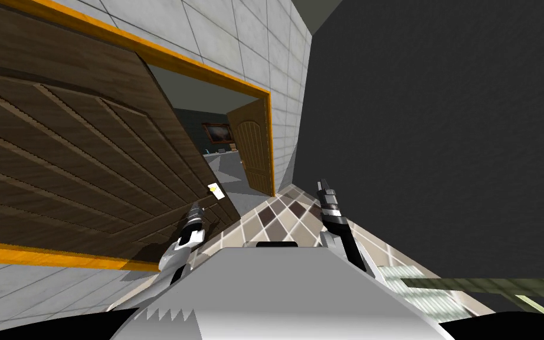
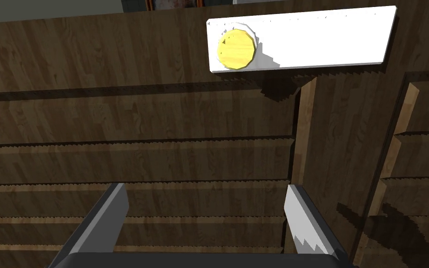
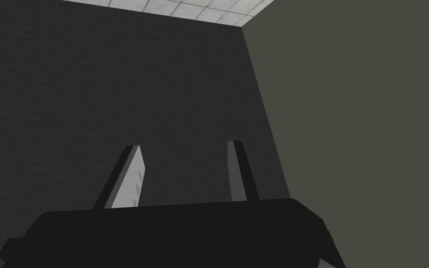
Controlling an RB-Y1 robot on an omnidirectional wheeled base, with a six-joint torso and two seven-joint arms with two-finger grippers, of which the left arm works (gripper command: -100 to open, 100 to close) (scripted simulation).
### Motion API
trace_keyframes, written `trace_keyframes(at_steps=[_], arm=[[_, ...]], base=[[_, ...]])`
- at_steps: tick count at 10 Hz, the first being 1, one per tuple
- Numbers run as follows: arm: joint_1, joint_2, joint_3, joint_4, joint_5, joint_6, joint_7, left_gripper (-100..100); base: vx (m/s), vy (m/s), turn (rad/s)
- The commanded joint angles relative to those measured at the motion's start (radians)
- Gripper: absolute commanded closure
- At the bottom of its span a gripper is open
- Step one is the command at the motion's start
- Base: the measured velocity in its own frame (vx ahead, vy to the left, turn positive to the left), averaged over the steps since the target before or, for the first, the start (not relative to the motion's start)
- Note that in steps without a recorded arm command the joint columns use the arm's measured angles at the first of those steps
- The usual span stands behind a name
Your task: Push the door open
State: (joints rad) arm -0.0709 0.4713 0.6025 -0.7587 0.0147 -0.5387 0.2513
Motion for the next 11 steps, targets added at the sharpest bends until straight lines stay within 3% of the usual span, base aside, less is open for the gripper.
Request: trace_keyframes(at_steps=[1, 2, 3, 9, 11], arm=[[-0.013, 0.009, 0.017, 0.032, 0.001, 0.003, 0.009, -100], [-0.029, 0.022, 0.035, 0.079, 0.002, -0.001, 0.02, -100], [-0.035, 0.028, 0.043, 0.099, 0.002, -0.002, 0.025, -100], [-0.064, 0.052, 0.076, 0.183, 0.004, -0.007, 0.046, -100], [-0.056, 0.046, 0.075, 0.165, 0.005, -0.003, 0.042, -100]], base=[[0.055, 0.016, -0.173], [0.084, 0.029, -0.264], [0.083, 0.032, -0.184], [0.035, 0.011, -0.088], [0.039, 0.042, -0.015]])
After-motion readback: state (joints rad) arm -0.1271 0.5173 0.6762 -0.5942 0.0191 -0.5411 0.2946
